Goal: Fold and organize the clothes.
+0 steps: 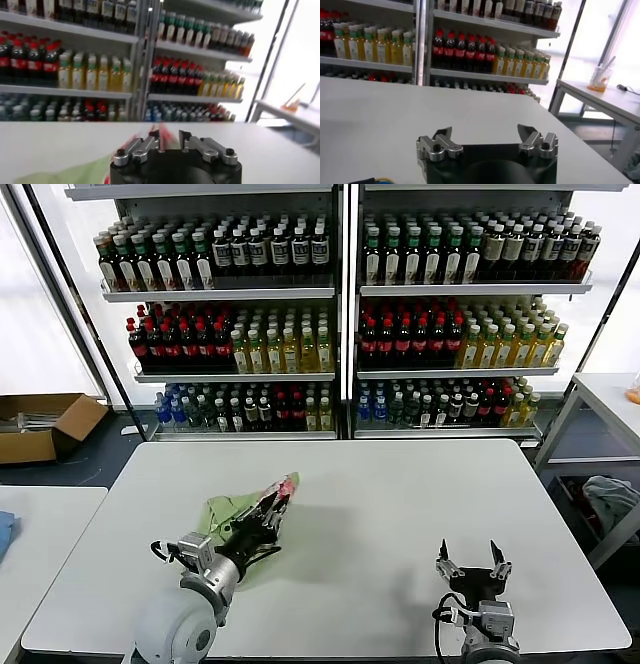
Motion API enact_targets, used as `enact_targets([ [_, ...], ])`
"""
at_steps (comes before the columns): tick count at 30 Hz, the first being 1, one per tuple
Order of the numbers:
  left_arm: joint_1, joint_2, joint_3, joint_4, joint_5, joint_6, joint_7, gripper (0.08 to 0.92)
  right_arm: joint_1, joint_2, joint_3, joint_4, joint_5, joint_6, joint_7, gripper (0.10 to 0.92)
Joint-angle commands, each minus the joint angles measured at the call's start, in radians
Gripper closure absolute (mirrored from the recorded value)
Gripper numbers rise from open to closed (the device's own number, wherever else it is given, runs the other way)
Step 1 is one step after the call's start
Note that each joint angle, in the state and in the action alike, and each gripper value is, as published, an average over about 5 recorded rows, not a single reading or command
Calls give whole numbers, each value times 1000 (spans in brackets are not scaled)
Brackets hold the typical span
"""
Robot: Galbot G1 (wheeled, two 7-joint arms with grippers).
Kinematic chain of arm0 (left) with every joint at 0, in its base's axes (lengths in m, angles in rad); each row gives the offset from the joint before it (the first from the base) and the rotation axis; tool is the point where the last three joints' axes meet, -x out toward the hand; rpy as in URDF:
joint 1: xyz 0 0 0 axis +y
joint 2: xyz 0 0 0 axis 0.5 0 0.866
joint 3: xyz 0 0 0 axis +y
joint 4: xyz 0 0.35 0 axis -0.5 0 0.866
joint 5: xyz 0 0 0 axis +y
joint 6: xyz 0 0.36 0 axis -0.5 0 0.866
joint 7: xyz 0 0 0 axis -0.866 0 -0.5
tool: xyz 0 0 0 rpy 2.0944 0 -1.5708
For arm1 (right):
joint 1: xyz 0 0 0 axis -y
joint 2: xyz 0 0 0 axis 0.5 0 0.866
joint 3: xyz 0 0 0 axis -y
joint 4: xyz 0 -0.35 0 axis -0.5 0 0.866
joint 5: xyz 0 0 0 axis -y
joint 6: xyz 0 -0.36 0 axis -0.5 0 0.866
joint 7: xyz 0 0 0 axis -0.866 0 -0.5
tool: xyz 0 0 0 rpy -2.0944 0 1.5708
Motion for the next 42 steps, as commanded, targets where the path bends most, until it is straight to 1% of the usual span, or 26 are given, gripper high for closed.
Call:
enact_targets([
  [1, -37, -23, 12, -61, -191, -20, -10, 621, 74, 2, -47, -32, 68, -62, -1, 203],
  [4, -26, -11, -26, -60, -180, -19, -31, 535, 112, -4, -70, -39, 171, -90, 4, 203],
  [6, -16, 2, -58, -50, -156, -8, -52, 483, 143, -14, -97, -34, 288, -112, 7, 203],
  [9, 8, 34, -106, -30, -28, 13, -64, 396, 203, -36, -158, -23, 463, -150, 17, 203],
  [13, 68, 85, -149, -19, 183, 20, -12, 275, 286, -69, -252, -13, 622, -175, 42, 203],
  [17, 107, 99, -169, -14, 259, 17, 31, 193, 340, -81, -324, -26, 722, -177, 85, 203],
  [22, 124, 104, -196, 11, 315, 18, 64, 178, 370, -61, -403, -60, 735, -175, 130, 203],
  [26, 150, 143, -227, 14, 340, 21, 126, 177, 387, -37, -434, -95, 734, -175, 157, 203],
  [29, 167, 172, -247, 17, 309, 21, 159, 177, 411, -15, -434, -144, 741, -175, 164, 203],
  [34, 159, 185, -271, 38, 247, 20, 154, 177, 461, 58, -426, -249, 787, -175, 181, 203],
  [37, 158, 188, -276, 51, 244, 20, 151, 177, 476, 99, -430, -292, 790, -175, 196, 203],
  [42, 179, 181, -271, 49, 247, 19, 160, 177, 478, 117, -442, -314, 780, -176, 217, 219],
])
